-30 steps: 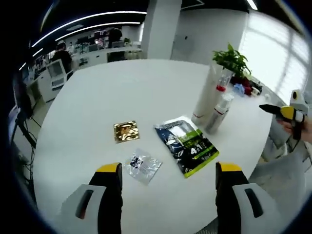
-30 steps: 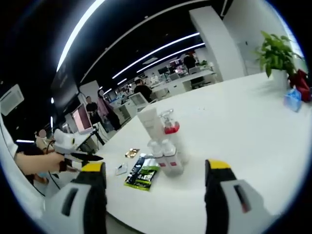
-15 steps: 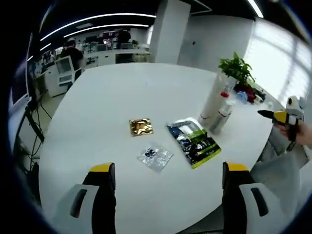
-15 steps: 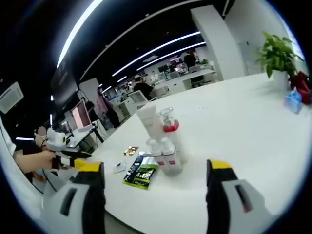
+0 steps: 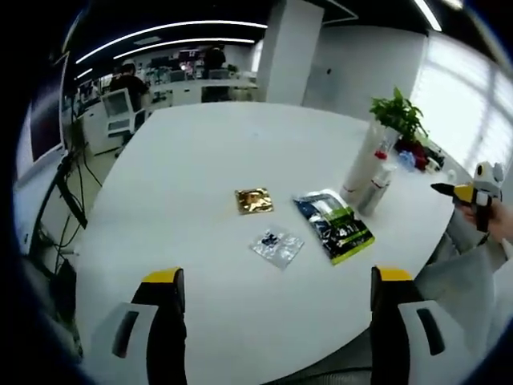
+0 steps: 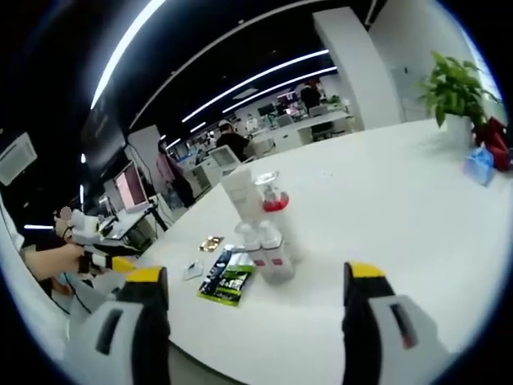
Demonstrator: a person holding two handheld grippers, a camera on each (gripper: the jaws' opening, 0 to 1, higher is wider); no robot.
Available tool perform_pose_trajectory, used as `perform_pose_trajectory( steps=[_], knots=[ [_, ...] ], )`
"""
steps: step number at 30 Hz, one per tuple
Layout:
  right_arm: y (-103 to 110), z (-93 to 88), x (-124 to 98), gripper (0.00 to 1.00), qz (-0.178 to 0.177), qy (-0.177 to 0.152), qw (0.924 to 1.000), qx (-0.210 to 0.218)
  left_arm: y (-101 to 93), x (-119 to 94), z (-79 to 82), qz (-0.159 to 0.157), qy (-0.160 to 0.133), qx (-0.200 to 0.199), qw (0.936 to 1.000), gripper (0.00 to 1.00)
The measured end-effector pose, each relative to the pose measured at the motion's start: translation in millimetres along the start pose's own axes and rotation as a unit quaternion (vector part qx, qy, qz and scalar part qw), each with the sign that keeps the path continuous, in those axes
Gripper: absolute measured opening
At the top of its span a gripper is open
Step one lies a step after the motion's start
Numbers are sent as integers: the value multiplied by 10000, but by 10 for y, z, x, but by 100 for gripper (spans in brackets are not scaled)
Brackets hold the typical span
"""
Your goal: Arrange the skincare products in the storage area until every visible bottle or jar stands upright without overlapping.
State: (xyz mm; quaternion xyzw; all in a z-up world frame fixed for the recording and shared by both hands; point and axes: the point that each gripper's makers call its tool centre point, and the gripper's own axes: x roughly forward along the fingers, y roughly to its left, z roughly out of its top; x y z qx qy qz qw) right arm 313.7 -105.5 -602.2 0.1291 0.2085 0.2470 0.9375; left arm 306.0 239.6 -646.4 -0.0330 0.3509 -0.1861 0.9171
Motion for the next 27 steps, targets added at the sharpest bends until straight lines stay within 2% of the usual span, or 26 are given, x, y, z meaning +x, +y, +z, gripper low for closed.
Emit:
perform_pose_trajectory(
  steps=[7, 14, 18, 21, 27],
  knots=[
    [-5, -17, 5, 92, -6, 20, 10000, 22, -22, 45, 13, -52, 69, 81, 9999, 95],
    [-28, -30, -12, 92, -55, 6, 10000, 49, -36, 257, -2, -195, 513, 519, 9971, 94],
    [-55, -44, -46, 92, -112, -13, 9999, 80, -79, 442, 1, -324, 769, 884, 9926, 93],
    [-72, -55, -68, 92, -153, -21, 9998, 105, -97, 582, -40, -387, 1007, 1197, 9869, 93],
    [-96, -68, -92, 92, -223, -33, 9996, 139, -153, 766, -143, -543, 1388, 1548, 9766, 91]
  ],
)
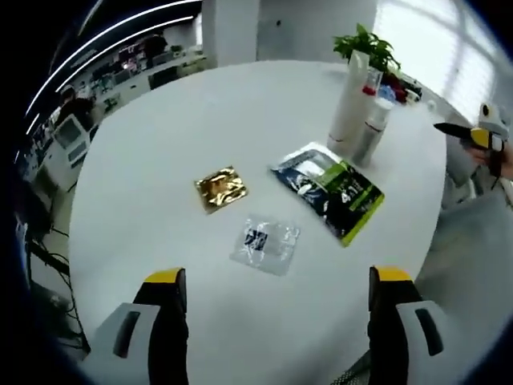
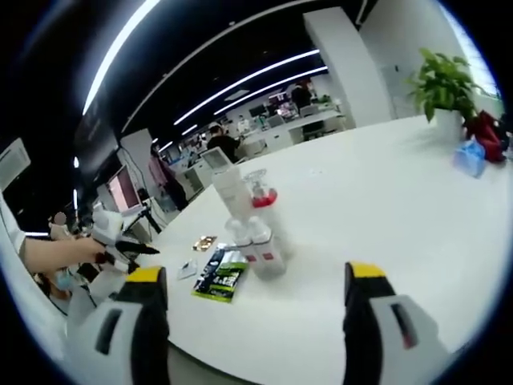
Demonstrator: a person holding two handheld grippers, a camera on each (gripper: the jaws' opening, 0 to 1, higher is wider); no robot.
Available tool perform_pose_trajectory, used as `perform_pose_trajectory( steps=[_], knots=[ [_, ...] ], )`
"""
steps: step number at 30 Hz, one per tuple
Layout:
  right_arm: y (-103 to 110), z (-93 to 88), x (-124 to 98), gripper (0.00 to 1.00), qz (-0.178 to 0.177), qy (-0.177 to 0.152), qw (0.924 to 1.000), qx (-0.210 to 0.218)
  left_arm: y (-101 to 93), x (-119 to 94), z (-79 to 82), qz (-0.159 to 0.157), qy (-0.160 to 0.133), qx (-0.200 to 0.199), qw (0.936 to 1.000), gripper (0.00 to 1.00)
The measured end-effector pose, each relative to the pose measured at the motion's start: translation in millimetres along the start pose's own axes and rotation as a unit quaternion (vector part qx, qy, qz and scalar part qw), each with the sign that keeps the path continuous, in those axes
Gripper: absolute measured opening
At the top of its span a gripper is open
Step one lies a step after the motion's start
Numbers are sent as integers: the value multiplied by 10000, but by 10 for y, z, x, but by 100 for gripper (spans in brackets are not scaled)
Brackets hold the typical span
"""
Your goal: Arrange the skincare products in the storage area until every visible bottle or jar stands upright without overlapping.
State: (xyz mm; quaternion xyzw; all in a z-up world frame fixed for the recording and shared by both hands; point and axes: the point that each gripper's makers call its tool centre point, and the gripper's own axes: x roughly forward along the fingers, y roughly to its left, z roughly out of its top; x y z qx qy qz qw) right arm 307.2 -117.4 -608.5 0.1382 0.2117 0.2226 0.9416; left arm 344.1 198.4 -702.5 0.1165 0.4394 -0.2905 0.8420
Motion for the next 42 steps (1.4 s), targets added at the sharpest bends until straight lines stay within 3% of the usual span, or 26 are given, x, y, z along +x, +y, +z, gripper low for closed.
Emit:
perform_pose_trajectory(
  steps=[11, 24, 42],
  knots=[
    [-78, -40, -50, 91, -150, -7, 9999, 61, -17, 238, 32, -155, 306, 402, 9986, 85],
    [-136, -84, -82, 91, -266, -24, 9995, 155, 17, 456, -6, -356, 820, 979, 9912, 74],
    [-133, -97, -50, 91, -262, 4, 9995, 175, 114, 519, 5, -320, 1090, 1089, 9875, 44]
  ],
)
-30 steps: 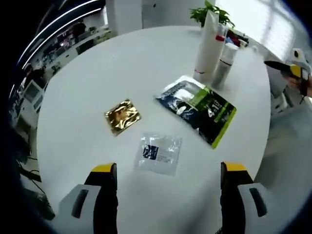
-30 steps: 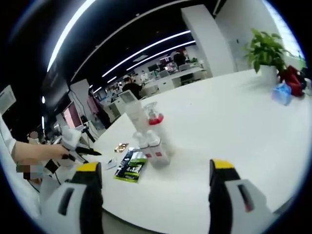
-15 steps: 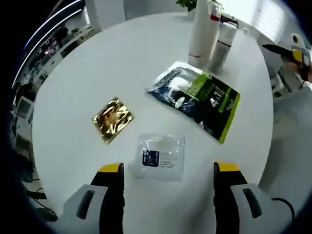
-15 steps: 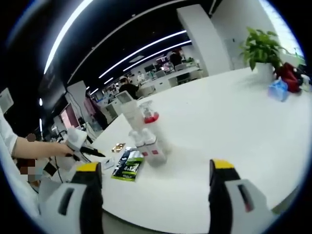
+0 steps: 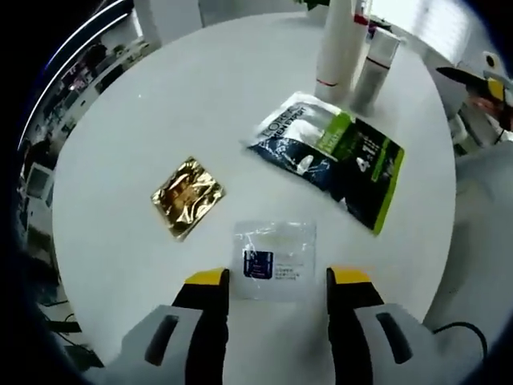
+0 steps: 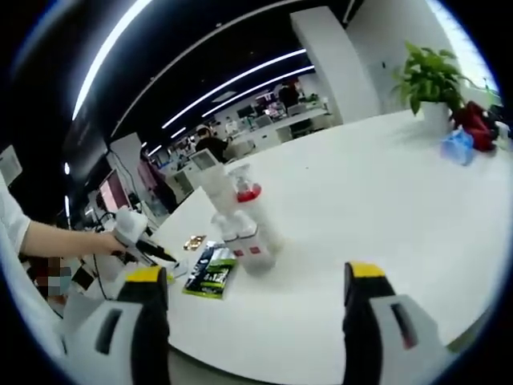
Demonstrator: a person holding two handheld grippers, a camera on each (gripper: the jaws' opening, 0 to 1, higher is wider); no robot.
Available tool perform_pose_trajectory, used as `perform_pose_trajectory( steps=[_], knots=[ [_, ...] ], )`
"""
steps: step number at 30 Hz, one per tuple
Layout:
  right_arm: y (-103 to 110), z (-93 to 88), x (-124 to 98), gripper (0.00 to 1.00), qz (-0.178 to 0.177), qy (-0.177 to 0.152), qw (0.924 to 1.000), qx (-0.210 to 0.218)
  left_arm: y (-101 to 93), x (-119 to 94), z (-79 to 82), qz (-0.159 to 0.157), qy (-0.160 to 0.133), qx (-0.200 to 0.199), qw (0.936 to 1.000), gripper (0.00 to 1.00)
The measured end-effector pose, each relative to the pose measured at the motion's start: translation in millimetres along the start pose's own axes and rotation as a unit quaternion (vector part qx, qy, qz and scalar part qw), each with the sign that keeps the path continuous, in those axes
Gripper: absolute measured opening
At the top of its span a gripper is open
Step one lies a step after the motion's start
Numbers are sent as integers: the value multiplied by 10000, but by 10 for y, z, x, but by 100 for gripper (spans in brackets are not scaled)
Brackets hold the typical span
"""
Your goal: Arrange the skincare products in the storage area until every visible bottle or jar stands upright without overlapping.
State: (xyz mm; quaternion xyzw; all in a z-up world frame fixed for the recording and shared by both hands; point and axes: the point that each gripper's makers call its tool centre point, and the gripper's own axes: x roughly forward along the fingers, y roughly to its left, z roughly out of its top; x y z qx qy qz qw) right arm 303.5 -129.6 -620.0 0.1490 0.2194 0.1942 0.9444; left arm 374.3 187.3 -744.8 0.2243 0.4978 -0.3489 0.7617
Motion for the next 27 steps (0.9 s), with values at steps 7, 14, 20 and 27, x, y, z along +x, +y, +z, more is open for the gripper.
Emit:
perform_pose_trajectory(
  steps=[7, 14, 20, 27],
  knots=[
    [8, 4, 5, 91, 13, -1, 10000, -1, 19, -7, 21, 56, 7, -190, 9998, 37],
    [-26, 9, -18, 91, -17, -25, 10000, 31, 2, -120, 39, 174, -99, -1060, 9942, 36],
    [-30, -6, -5, 91, -6, -24, 10000, 65, -59, -228, -6, 337, -378, -2478, 9675, 36],
    [-18, 2, 16, 91, 40, -38, 10000, 71, -150, -273, 0, 487, -785, -3309, 9392, 36]
  ],
)
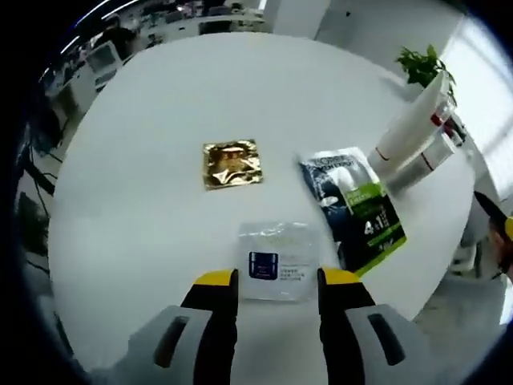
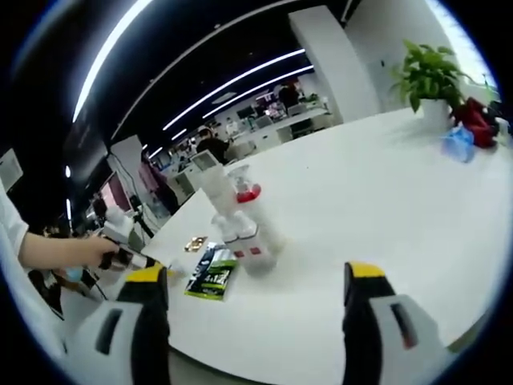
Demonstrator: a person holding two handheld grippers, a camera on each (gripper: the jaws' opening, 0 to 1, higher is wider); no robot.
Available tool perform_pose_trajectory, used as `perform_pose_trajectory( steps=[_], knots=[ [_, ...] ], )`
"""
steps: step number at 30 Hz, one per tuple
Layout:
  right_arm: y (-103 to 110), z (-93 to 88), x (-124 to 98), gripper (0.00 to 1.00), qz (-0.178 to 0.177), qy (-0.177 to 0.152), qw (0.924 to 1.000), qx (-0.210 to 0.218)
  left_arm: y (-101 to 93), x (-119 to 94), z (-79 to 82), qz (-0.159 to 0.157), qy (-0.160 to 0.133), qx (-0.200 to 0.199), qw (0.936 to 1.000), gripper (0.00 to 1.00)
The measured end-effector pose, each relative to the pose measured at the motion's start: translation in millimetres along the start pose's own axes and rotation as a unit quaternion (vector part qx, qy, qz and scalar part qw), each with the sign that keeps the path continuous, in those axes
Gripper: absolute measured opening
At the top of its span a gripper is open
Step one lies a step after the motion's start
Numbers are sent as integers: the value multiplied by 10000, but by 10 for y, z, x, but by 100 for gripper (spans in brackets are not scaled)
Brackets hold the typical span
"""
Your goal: Arrange the skincare products in the storage area until every visible bottle or jar stands upright without overlapping.
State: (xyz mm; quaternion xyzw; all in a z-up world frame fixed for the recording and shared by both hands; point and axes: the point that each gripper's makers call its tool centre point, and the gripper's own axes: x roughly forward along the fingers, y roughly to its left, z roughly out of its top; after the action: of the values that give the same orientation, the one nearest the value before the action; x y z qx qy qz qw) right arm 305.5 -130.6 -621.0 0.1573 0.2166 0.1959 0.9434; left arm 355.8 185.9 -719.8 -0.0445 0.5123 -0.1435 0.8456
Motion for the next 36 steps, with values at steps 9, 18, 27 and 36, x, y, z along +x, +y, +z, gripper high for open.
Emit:
perform_pose_trajectory(
  steps=[9, 18, 27, 36],
  knots=[
    [-17, -20, -20, 91, 7, -9, 10000, 41, -41, 8, -51, 502, -387, -678, 9957, 36],
    [-68, -13, -82, 91, -36, -38, 10000, 63, -156, 136, -71, 744, -530, -975, 9910, 37],
    [-113, -27, -135, 91, -83, -54, 9999, 96, -142, 212, -155, 1036, -562, -1051, 9874, 37],
    [-123, -31, -137, 91, -90, -66, 9999, 122, -160, 227, -120, 1127, -617, -943, 9872, 37]
  ],
)
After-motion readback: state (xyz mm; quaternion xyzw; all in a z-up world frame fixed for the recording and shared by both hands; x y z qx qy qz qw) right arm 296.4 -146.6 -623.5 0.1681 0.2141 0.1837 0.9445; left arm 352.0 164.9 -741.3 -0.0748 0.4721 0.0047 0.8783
